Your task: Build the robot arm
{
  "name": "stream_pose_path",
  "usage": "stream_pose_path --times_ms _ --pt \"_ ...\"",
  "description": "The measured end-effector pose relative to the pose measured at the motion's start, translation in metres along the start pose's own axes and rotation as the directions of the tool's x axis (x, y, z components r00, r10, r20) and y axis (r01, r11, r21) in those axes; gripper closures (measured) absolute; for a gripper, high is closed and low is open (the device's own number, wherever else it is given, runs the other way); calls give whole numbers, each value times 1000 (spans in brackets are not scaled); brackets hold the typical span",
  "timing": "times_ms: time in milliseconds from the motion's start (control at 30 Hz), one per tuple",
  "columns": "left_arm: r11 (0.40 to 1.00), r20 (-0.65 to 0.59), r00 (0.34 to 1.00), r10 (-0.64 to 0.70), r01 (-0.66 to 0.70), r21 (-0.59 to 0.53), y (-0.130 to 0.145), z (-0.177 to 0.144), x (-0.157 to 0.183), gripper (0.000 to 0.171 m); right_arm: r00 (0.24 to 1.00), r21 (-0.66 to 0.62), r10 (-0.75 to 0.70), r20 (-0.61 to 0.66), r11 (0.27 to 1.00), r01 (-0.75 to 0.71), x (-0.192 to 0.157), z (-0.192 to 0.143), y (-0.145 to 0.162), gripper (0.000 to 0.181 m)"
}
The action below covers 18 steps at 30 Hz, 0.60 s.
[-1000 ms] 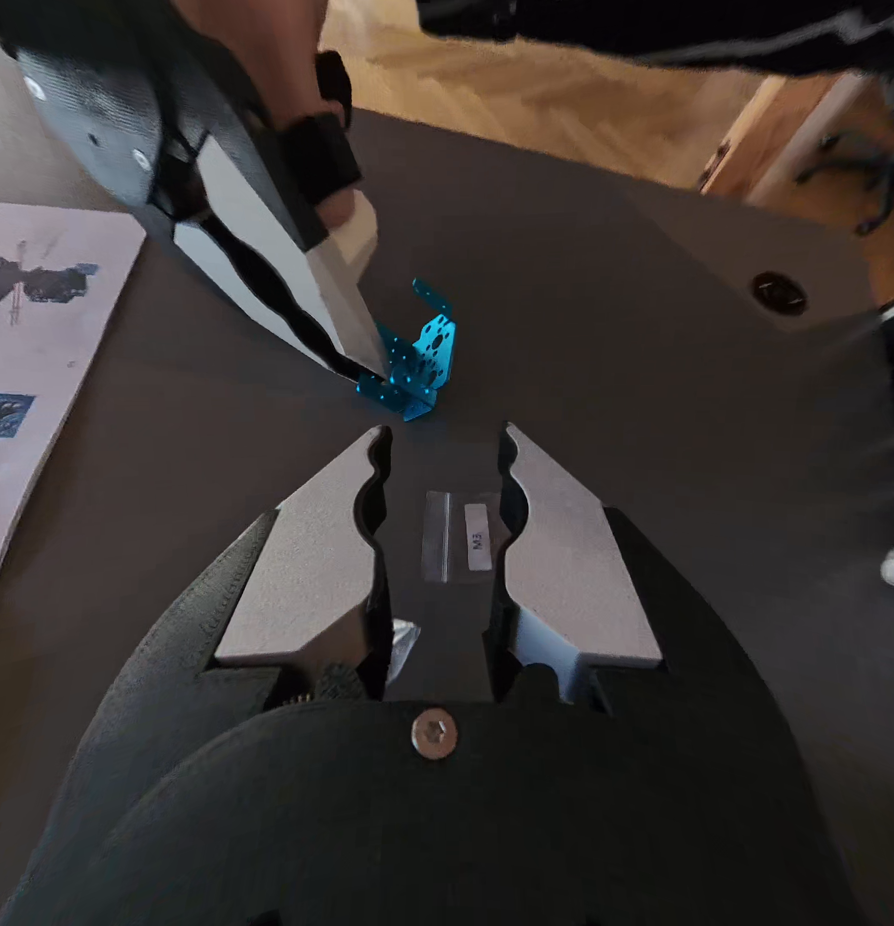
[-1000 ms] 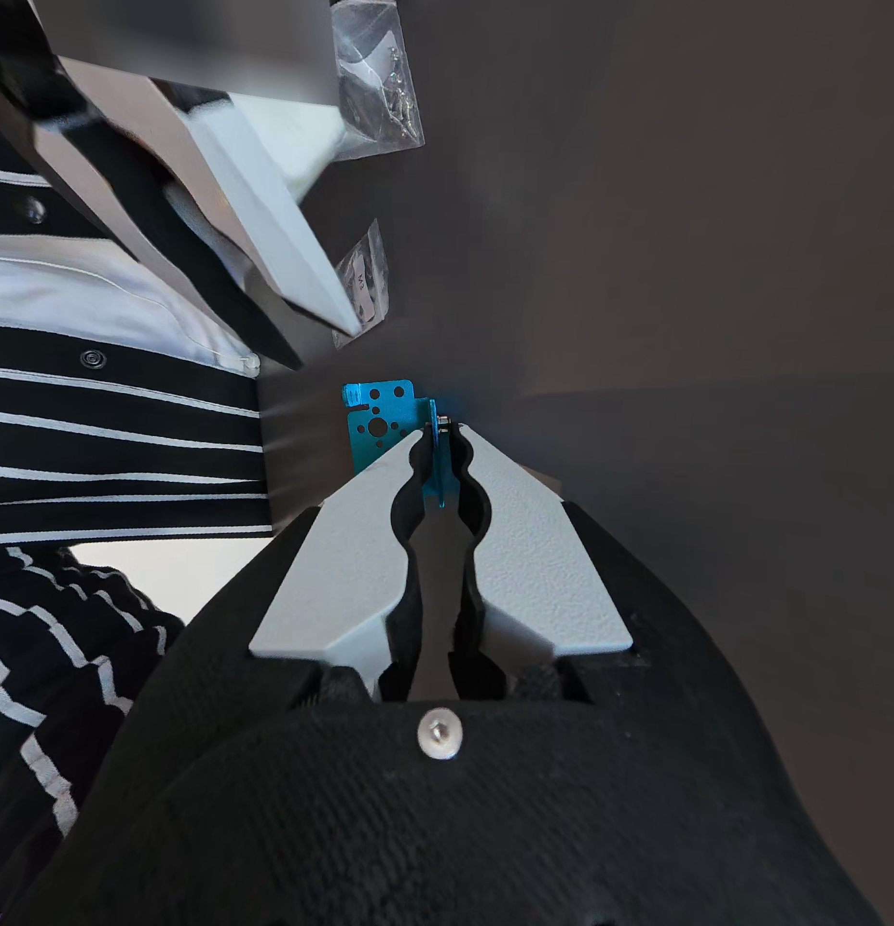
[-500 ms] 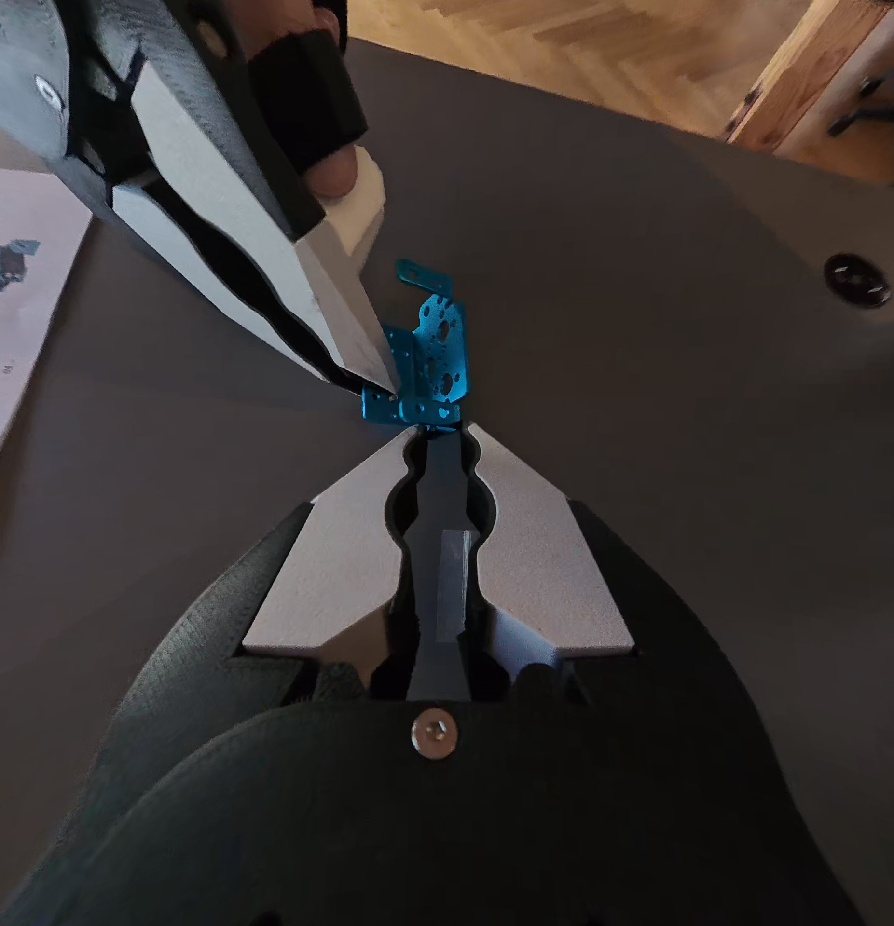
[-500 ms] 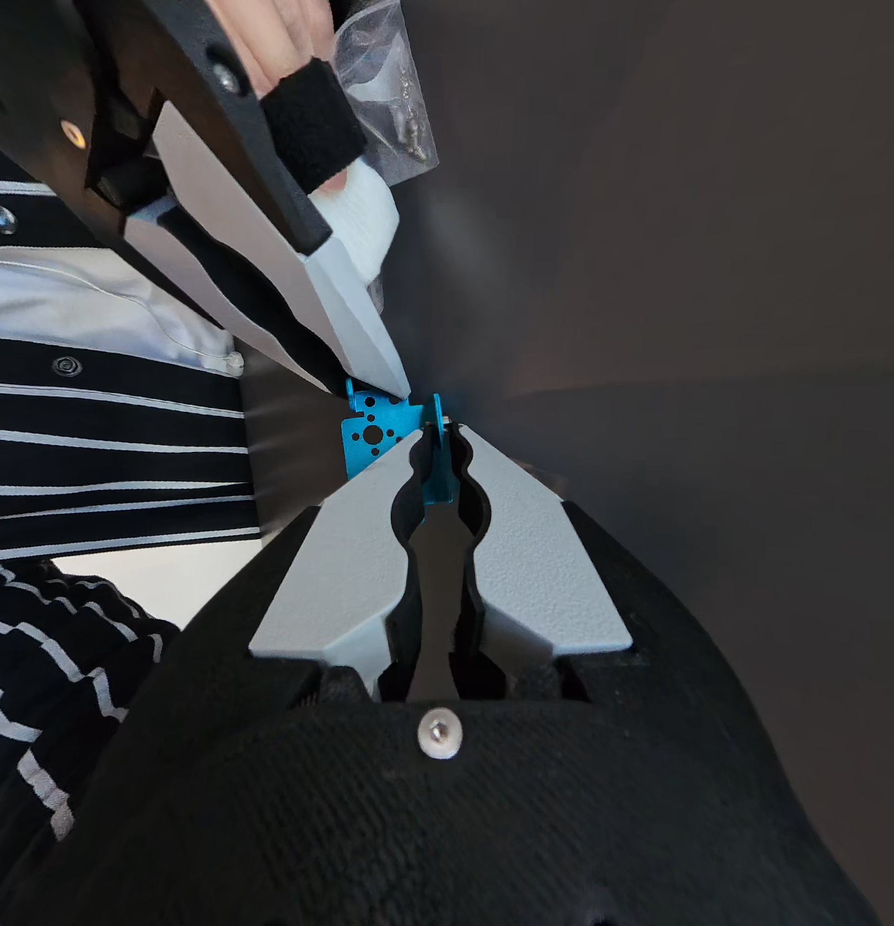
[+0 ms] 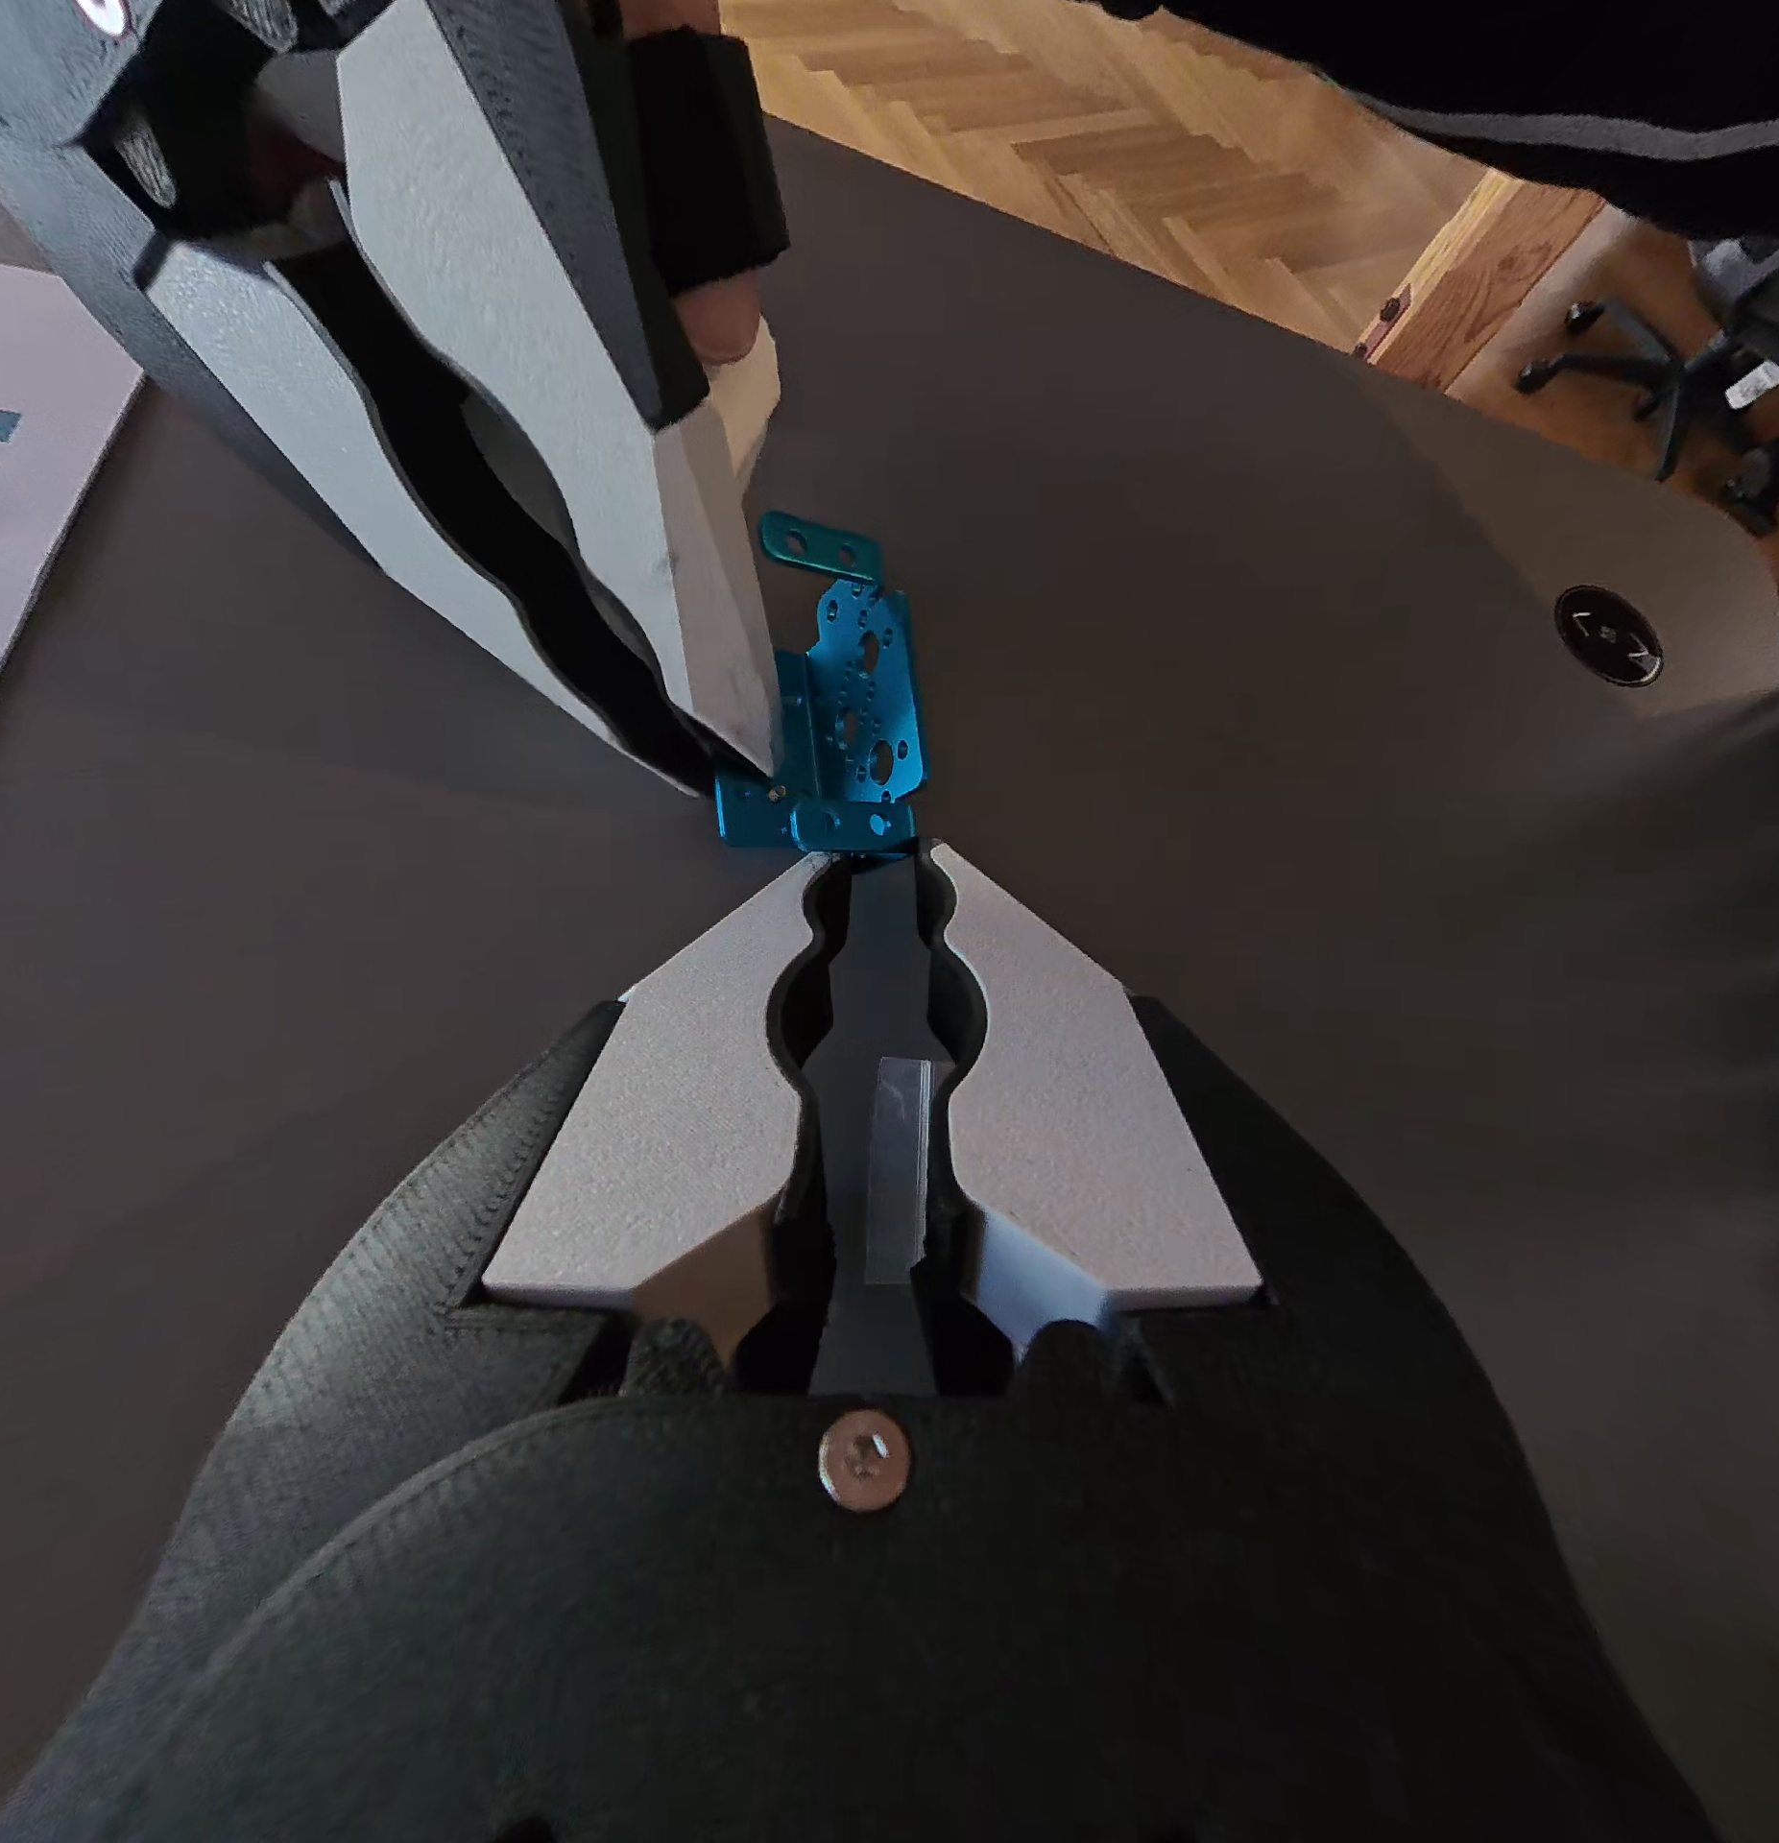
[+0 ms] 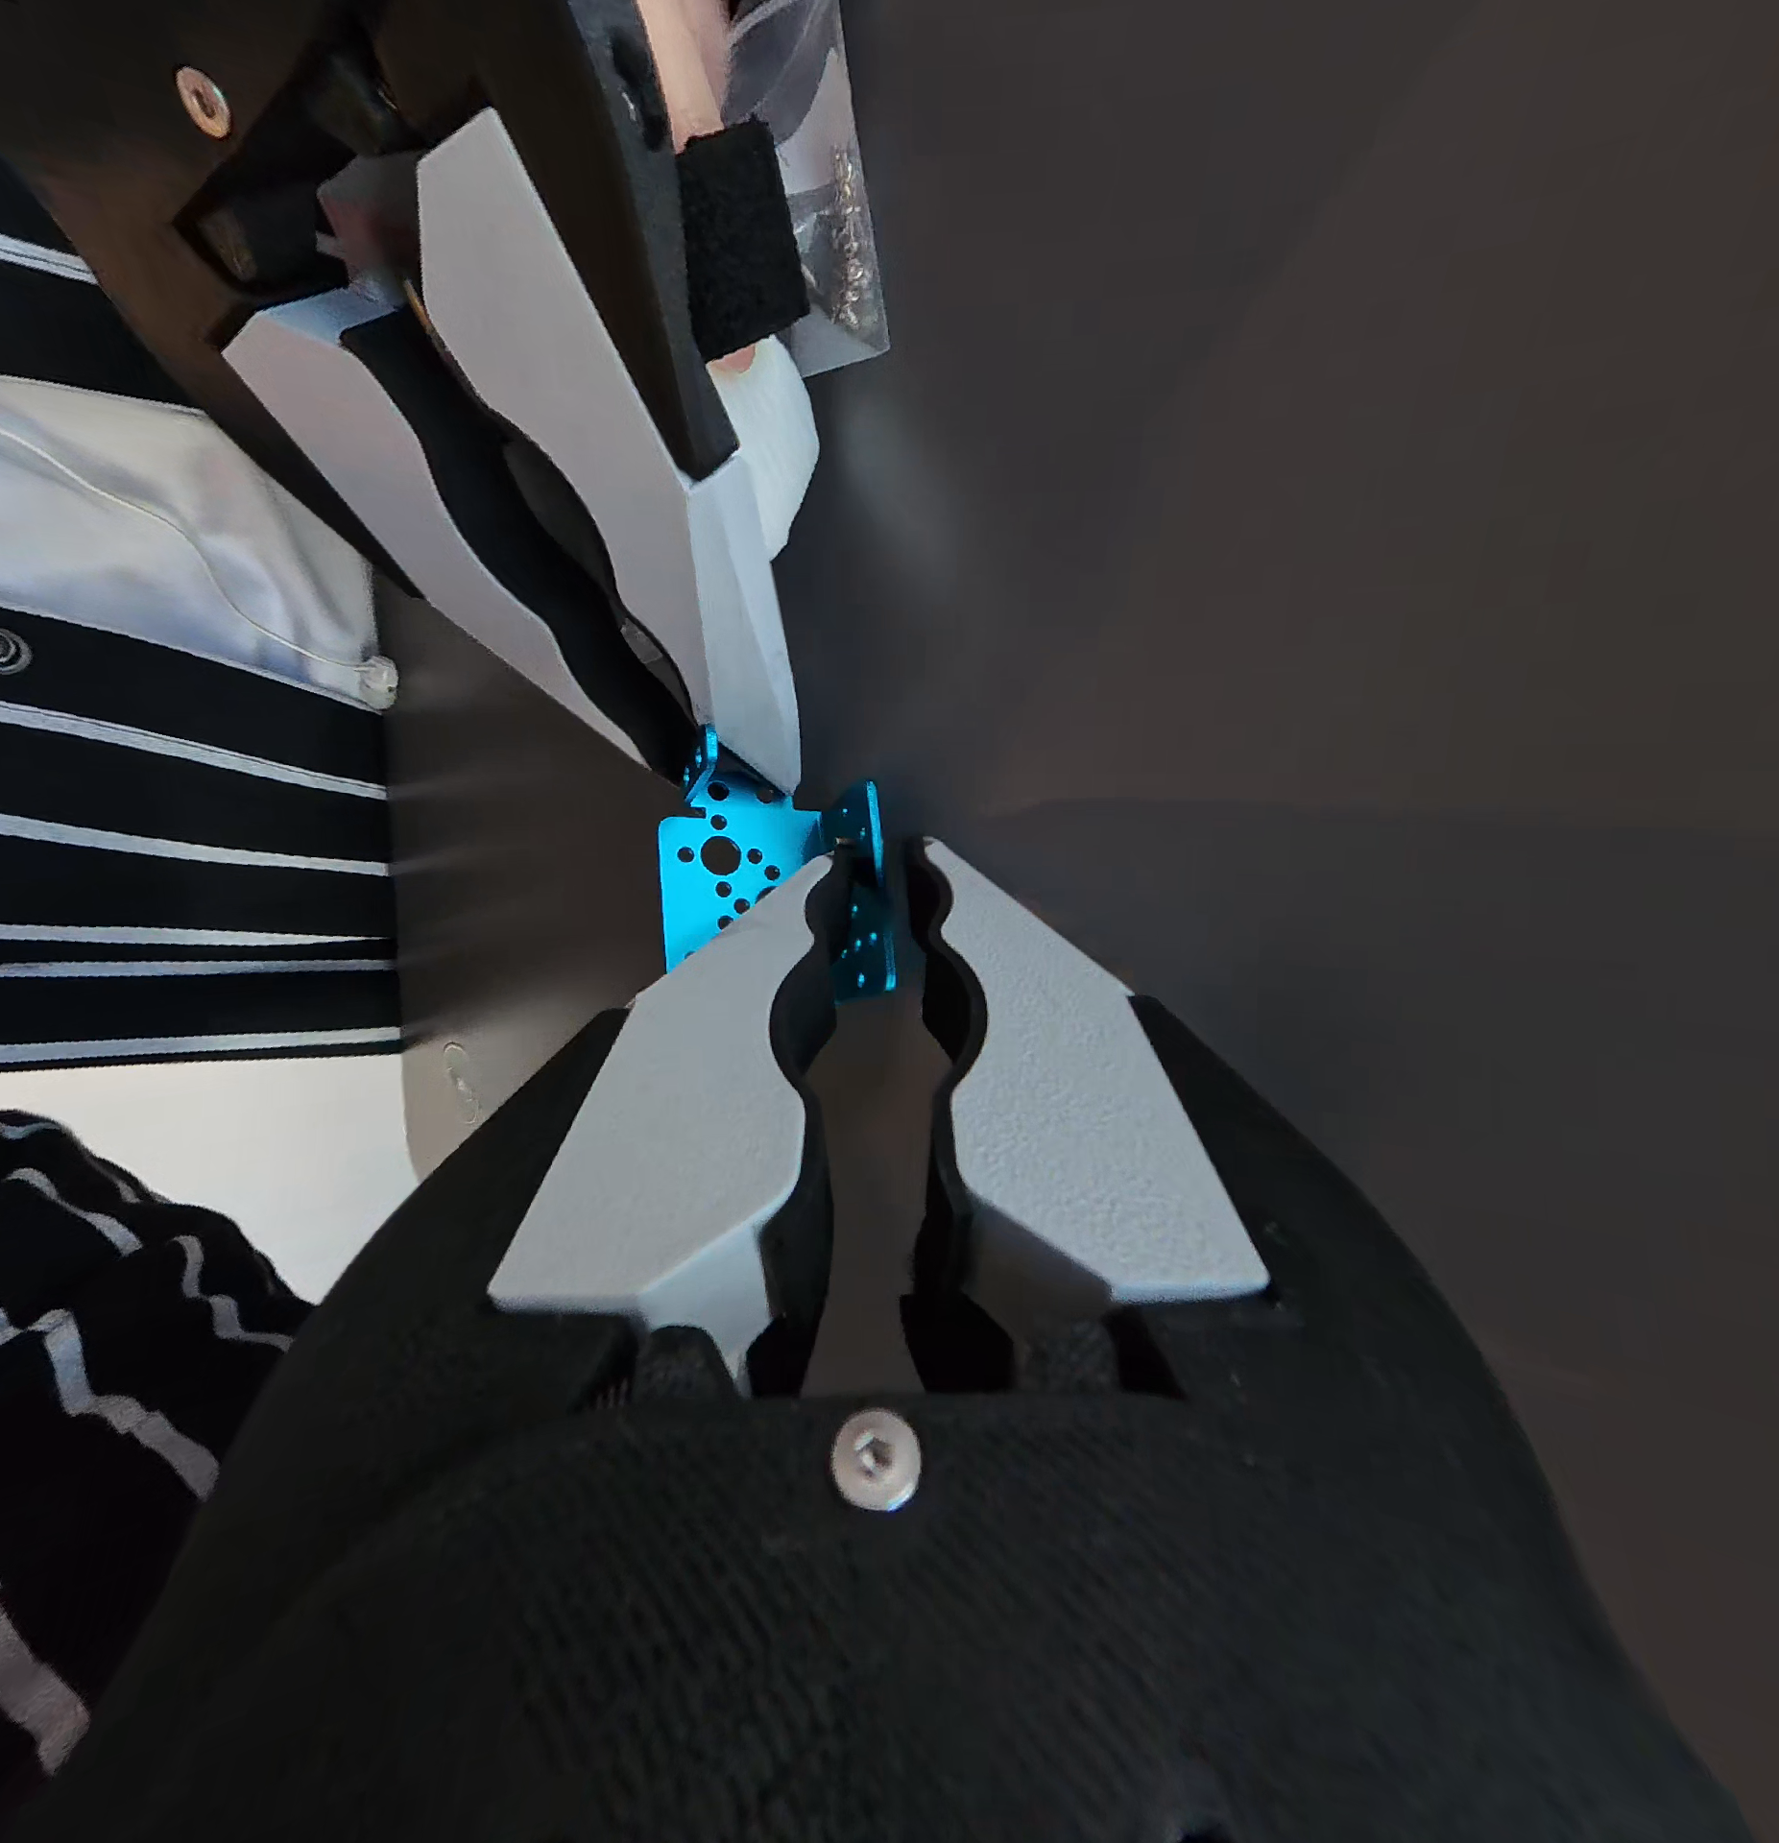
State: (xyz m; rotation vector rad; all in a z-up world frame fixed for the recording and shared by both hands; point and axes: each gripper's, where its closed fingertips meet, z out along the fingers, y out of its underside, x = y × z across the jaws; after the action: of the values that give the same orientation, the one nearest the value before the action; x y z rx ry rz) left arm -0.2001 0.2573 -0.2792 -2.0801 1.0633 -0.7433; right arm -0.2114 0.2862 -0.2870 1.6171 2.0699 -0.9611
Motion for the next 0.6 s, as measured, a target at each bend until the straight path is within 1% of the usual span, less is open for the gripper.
stream_pose_path --times_ms 167,300,433,600 --pt "1000 -1 1000 -13 13 7 -1 0 -1 160 998 60 -22 -65 998 25 9 -9 -4 164" --pt "1000 2 1000 -16 16 10 -1 1 -2 159 994 117 -37 -105 992 49 12 -15 -7 164" --pt "1000 -1 1000 -19 19 13 -1 1 -2 160 988 124 -57 -141 989 75 17 -13 -4 168" --pt "1000 0 1000 -15 15 10 0 1 -1 159 986 158 -64 -153 983 88 17 -13 -6 168"
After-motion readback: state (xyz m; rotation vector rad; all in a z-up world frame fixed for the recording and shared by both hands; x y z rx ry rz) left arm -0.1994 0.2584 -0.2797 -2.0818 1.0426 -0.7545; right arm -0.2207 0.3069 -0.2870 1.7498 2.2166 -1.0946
